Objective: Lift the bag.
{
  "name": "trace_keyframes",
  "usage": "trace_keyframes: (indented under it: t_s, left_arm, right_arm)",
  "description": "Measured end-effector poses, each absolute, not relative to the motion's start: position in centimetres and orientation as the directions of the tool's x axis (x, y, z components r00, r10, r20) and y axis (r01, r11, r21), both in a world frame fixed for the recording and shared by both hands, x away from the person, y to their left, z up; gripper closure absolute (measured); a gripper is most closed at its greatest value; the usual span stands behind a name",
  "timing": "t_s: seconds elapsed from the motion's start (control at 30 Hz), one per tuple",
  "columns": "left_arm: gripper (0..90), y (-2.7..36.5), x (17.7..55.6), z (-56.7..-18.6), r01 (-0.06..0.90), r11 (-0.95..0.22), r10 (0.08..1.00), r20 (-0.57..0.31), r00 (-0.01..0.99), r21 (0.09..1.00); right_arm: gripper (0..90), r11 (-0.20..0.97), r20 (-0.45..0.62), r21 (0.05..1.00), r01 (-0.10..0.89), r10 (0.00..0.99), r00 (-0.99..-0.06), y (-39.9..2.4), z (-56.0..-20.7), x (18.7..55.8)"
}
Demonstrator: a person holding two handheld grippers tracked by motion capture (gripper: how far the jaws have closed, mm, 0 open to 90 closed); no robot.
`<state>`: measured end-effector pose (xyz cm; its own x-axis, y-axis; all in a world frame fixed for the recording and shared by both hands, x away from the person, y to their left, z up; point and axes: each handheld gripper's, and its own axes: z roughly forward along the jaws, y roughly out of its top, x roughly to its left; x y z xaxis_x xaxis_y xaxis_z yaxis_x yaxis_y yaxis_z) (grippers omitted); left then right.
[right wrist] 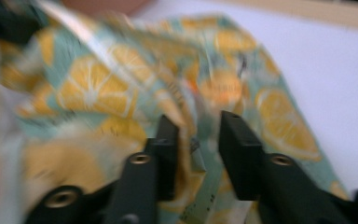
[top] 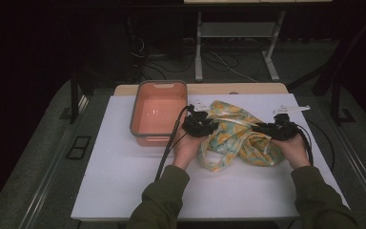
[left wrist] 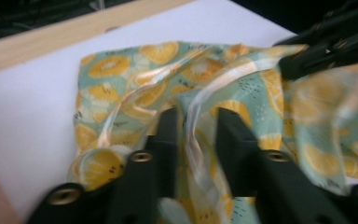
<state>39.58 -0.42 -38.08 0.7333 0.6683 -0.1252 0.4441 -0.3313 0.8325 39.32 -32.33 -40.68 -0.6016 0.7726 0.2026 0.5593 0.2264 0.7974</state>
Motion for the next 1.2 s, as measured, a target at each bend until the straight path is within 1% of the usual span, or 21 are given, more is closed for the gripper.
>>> trace_keyframes:
  t_s: [0.03,0.1,0.2,0.3,0.4,0.6,0.67,0.83,0.97,1.0,1.2]
  left_arm:
    - [56.0,-0.1,39.4,-37.7,0.439,-0.328,0.659,-0.130,0.741,0.837]
    - [48.2,0.6,38.6,-37.0,0.413,-0.316,0.645,-0.126,0.754,0.854]
    - [40.2,1.6,37.6,-36.2,0.387,-0.307,0.612,-0.130,0.780,0.870]
    - [35.3,2.7,36.4,-35.7,0.372,-0.305,0.585,-0.136,0.799,0.877]
    - [32.1,3.9,35.2,-35.7,0.366,-0.301,0.562,-0.146,0.814,0.881]
    - [24.9,6.8,32.3,-35.8,0.350,-0.328,0.541,-0.130,0.831,0.878]
    - [22.3,8.0,31.4,-36.2,0.352,-0.332,0.541,-0.129,0.831,0.875]
    - [14.2,11.2,29.5,-38.0,0.364,-0.350,0.556,-0.120,0.822,0.863]
    - [11.9,13.4,28.8,-39.3,0.379,-0.357,0.571,-0.121,0.812,0.854]
    - [10.2,13.9,28.7,-39.6,0.379,-0.359,0.578,-0.116,0.808,0.853]
    - [4.0,15.5,28.2,-41.4,0.403,-0.376,0.595,-0.117,0.795,0.834]
  right_arm:
    - [59.8,0.202,0.226,0.808,0.553,0.761,-0.608,-32.7,-40.0,39.0]
    - [50.6,0.163,0.270,0.823,0.543,0.730,-0.628,-33.3,-38.8,38.4]
    - [44.6,0.166,0.270,0.837,0.522,0.705,-0.656,-33.5,-37.3,37.2]
    - [38.4,0.189,0.249,0.843,0.503,0.692,-0.678,-33.5,-36.4,35.9]
    - [32.9,0.191,0.258,0.848,0.494,0.665,-0.701,-33.7,-35.9,34.6]
    - [21.3,0.242,0.224,0.848,0.471,0.643,-0.733,-33.8,-36.3,31.7]
    - [19.1,0.244,0.225,0.849,0.468,0.635,-0.739,-34.0,-36.7,30.8]
    - [16.8,0.267,0.200,0.847,0.459,0.640,-0.742,-34.3,-37.8,29.0]
    - [16.3,0.284,0.189,0.836,0.469,0.654,-0.732,-34.3,-39.1,28.2]
    - [14.1,0.284,0.191,0.834,0.473,0.656,-0.730,-34.2,-39.5,28.1]
    - [12.3,0.290,0.202,0.822,0.490,0.656,-0.728,-34.0,-41.5,27.1]
